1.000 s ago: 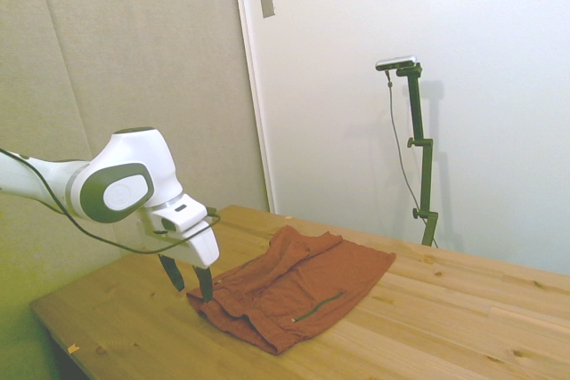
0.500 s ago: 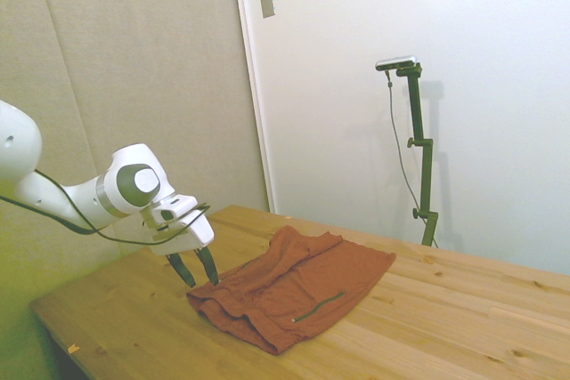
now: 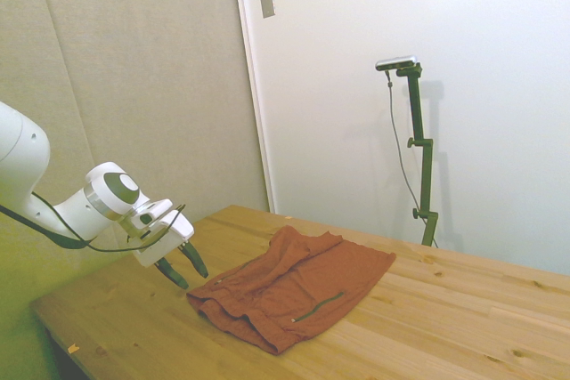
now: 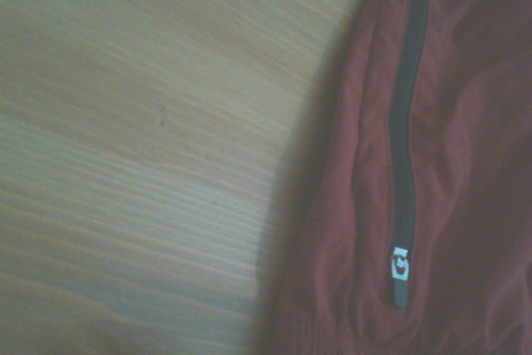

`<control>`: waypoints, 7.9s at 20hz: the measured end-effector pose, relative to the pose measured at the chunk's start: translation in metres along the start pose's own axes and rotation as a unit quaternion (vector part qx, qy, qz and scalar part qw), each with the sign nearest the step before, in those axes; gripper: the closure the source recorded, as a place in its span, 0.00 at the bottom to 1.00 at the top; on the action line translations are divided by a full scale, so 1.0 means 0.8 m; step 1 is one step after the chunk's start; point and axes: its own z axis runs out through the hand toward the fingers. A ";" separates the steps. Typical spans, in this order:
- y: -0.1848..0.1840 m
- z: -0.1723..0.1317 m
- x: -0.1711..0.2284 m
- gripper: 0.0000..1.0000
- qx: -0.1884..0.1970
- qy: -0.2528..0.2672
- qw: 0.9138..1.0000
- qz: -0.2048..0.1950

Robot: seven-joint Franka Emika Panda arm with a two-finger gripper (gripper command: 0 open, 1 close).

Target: Fold the shorts

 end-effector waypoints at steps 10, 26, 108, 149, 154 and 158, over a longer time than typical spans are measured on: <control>0.010 0.030 -0.001 1.00 -0.070 0.021 0.997 -0.020; 0.016 0.049 -0.001 1.00 -0.066 0.019 0.997 -0.022; 0.302 0.040 0.166 0.00 0.047 -0.056 0.977 0.199; -0.110 0.113 0.187 0.00 0.015 0.184 0.978 -0.093; -0.119 0.118 0.195 0.00 0.016 0.196 0.976 -0.093; -0.126 0.122 0.205 0.00 0.018 0.200 0.976 -0.088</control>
